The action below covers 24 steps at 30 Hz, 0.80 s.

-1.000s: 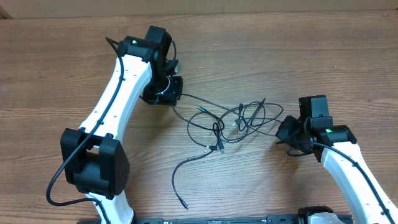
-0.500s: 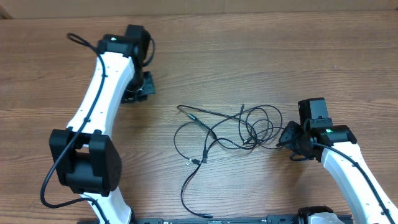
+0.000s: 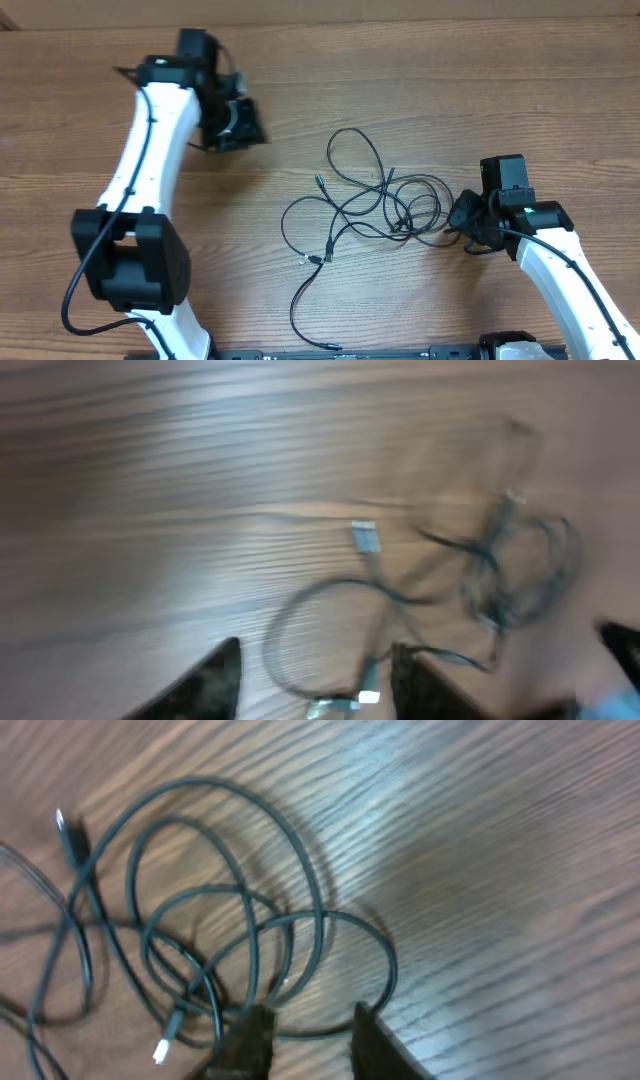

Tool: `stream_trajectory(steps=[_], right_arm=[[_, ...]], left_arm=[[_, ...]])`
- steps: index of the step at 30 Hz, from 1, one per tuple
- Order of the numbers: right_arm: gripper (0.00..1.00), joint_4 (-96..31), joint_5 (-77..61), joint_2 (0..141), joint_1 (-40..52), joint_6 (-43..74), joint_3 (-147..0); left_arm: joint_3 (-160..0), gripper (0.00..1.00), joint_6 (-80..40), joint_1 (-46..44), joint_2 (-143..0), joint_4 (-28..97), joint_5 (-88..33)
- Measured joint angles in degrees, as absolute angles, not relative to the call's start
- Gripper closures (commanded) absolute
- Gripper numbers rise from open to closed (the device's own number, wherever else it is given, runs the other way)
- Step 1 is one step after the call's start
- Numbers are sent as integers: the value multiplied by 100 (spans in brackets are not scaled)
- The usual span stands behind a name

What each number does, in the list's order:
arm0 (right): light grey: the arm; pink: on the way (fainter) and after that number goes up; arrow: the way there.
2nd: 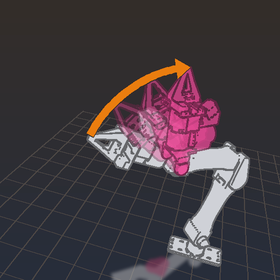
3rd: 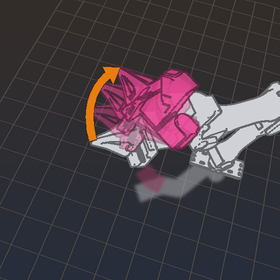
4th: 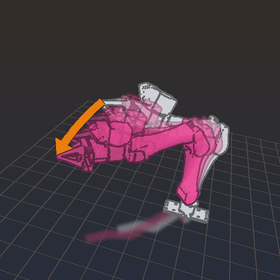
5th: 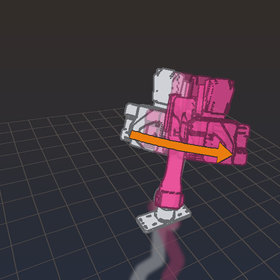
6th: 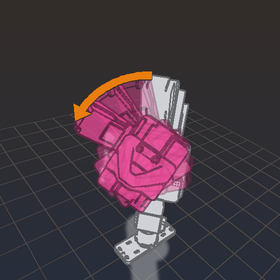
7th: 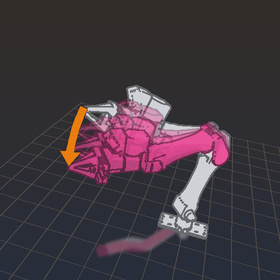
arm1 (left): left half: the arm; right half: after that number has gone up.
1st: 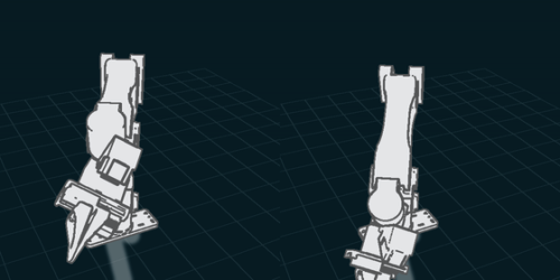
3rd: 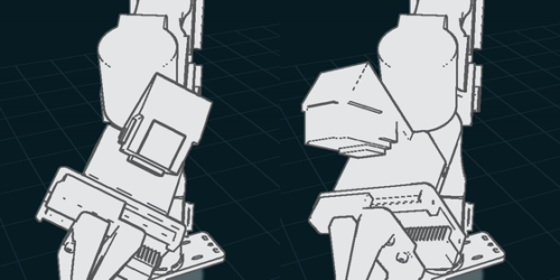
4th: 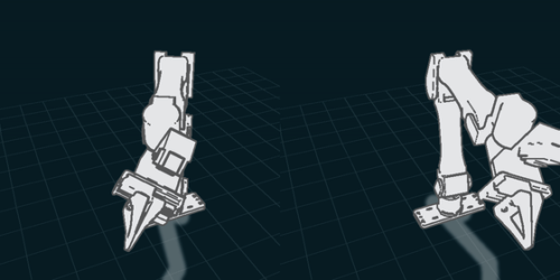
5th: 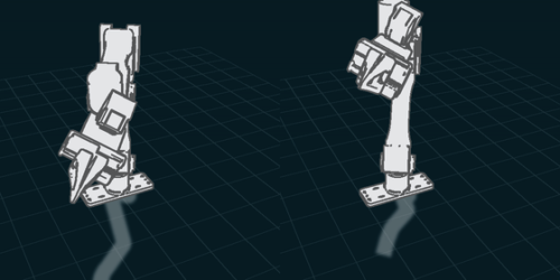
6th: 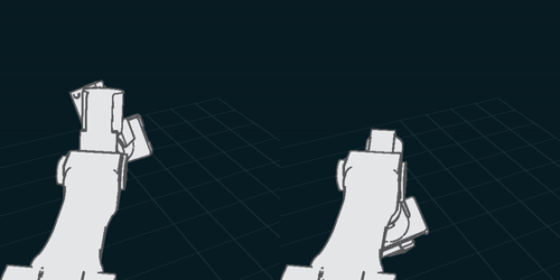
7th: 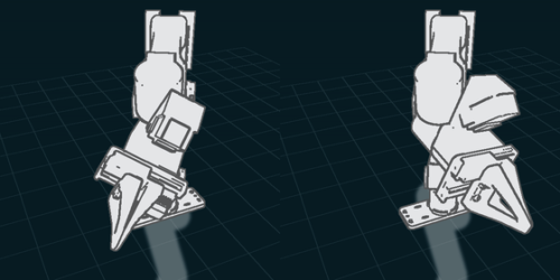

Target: Untangle cables

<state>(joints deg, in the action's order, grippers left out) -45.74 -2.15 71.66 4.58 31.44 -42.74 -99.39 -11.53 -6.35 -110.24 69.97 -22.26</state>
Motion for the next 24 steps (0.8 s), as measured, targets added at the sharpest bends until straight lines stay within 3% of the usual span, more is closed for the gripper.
stream_trajectory(steps=[2, 3, 7, 17, 24], right_arm=[[63, -4613, -301, 7166, 458, 3127, -4274], [56, -4635, -327, 7166, 458, 3127, -4274], [11, -4670, -464, 7166, 460, 3116, -4272], [7, -4954, -537, 7166, 311, 3448, -4274], [7, -5384, -215, 7166, -845, 3728, -4377]], left_arm=[[-9939, 41, -845, -1017, -11024, 6855, -2508], [-9939, 40, -703, -1214, -11024, 6799, -2598], [-9939, 37, -217, -2051, -11024, 6567, -2810], [-9939, 25, 150, -3301, -11026, 5863, -2521], [-9939, 21, 178, -3645, -11172, 5325, -2458]])
